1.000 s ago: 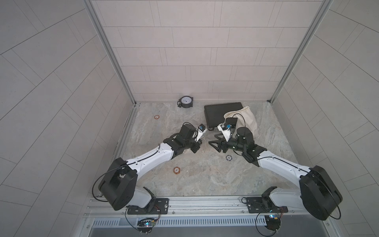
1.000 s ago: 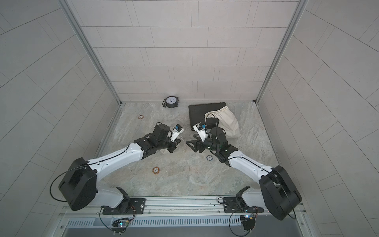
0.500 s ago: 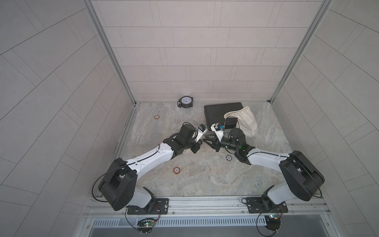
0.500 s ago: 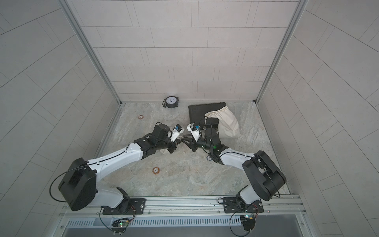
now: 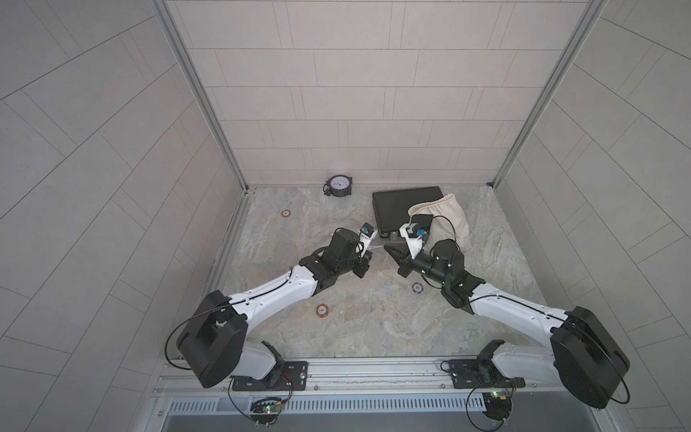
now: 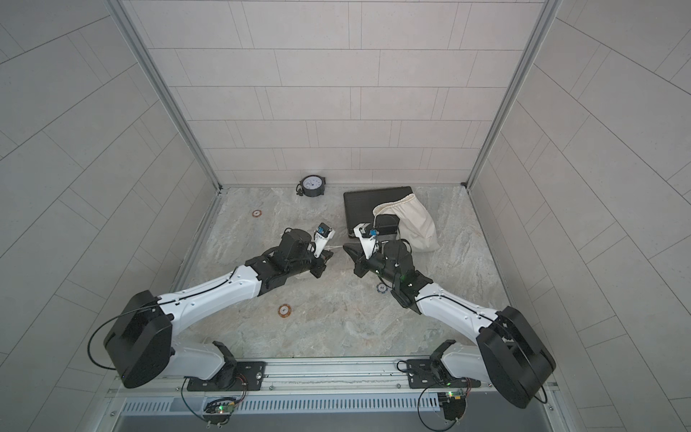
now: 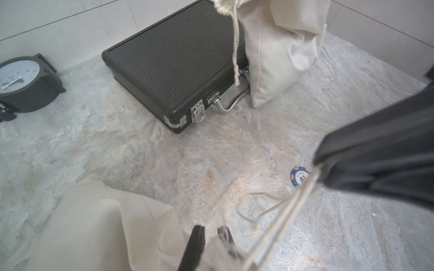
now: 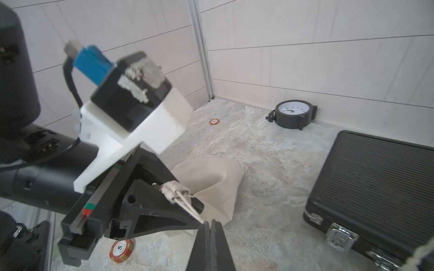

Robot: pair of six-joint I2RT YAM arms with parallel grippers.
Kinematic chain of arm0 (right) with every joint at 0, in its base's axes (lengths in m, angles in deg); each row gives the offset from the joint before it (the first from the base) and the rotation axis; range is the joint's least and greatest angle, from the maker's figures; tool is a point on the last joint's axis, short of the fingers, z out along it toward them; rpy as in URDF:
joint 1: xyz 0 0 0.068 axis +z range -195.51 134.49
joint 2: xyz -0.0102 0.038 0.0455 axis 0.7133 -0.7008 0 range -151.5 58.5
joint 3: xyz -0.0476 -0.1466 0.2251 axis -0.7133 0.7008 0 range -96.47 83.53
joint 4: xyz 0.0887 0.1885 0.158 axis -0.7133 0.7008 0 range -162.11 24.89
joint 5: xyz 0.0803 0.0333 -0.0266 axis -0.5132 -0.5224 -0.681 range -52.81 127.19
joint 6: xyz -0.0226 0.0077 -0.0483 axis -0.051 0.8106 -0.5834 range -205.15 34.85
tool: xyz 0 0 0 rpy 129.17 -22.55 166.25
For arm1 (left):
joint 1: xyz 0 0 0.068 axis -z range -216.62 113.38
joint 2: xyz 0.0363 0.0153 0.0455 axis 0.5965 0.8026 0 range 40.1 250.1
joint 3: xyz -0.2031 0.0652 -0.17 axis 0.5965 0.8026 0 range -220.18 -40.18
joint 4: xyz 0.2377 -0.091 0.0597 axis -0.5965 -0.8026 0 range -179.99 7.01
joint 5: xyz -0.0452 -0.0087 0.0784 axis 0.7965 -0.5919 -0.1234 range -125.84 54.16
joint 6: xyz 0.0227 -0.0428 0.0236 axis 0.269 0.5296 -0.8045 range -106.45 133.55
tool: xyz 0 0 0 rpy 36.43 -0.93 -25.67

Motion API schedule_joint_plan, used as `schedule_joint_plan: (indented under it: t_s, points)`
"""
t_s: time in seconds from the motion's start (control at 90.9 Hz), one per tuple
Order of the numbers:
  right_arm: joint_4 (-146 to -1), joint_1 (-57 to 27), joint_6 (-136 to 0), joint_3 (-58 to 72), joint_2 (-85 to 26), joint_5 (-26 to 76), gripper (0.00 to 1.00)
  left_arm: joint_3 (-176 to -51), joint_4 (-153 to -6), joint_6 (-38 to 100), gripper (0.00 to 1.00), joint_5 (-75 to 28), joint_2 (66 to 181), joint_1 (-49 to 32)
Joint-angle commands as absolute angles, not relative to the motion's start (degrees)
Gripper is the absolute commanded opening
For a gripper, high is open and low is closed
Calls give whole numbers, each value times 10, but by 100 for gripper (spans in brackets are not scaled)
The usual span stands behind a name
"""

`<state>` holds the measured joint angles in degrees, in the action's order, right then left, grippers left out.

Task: Close the soil bag
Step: Frap the soil bag at the center of the board.

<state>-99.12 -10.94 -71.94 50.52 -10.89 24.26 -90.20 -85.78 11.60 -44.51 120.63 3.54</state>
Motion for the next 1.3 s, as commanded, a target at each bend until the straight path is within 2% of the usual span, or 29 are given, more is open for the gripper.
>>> schedule_joint_plan:
  t_s: [0.0, 0.088, 0.154, 0.33, 0.385, 0.418, 0.561, 0.759, 0.836, 1.057, 1.156, 1.255, 1.288]
  points:
    - [-960, -137, -698, 518, -69, 400, 0, -873, -934, 181, 14, -562, 1196, 13]
    - [-939, -137, -696, 516, -52, 414, 0, -863, -937, 203, 15, -575, 1194, 7]
    - [-929, -136, -706, 506, -54, 378, 0, -857, -931, 197, 15, -553, 1192, 6]
    - [-901, -125, -766, 448, -117, 157, 0, -847, -890, 139, 10, -440, 1161, 9]
    - [-918, -118, -773, 448, -142, 126, 23, -854, -889, 118, 10, -417, 1155, 9]
    - [-932, -115, -774, 450, -156, 112, 29, -860, -893, 107, 10, -405, 1155, 9]
    - [-958, -91, -796, 441, -200, 75, 45, -879, -906, 74, 10, -360, 1156, 9]
    - [-1008, -73, -808, 424, -256, 109, 52, -885, -910, 63, 9, -339, 1156, 9]
    - [-1036, -72, -805, 423, -279, 140, 51, -884, -910, 63, 9, -332, 1153, 9]
    - [-1078, -72, -797, 408, -327, 163, 36, -885, -914, 61, 10, -329, 1154, 9]
    - [-1103, -72, -790, 410, -345, 170, 22, -885, -915, 61, 10, -325, 1151, 9]
    - [-1115, -72, -785, 413, -344, 172, 0, -882, -921, 62, 10, -331, 1152, 9]
    - [-1120, -73, -784, 418, -336, 181, 0, -881, -927, 63, 11, -339, 1152, 9]
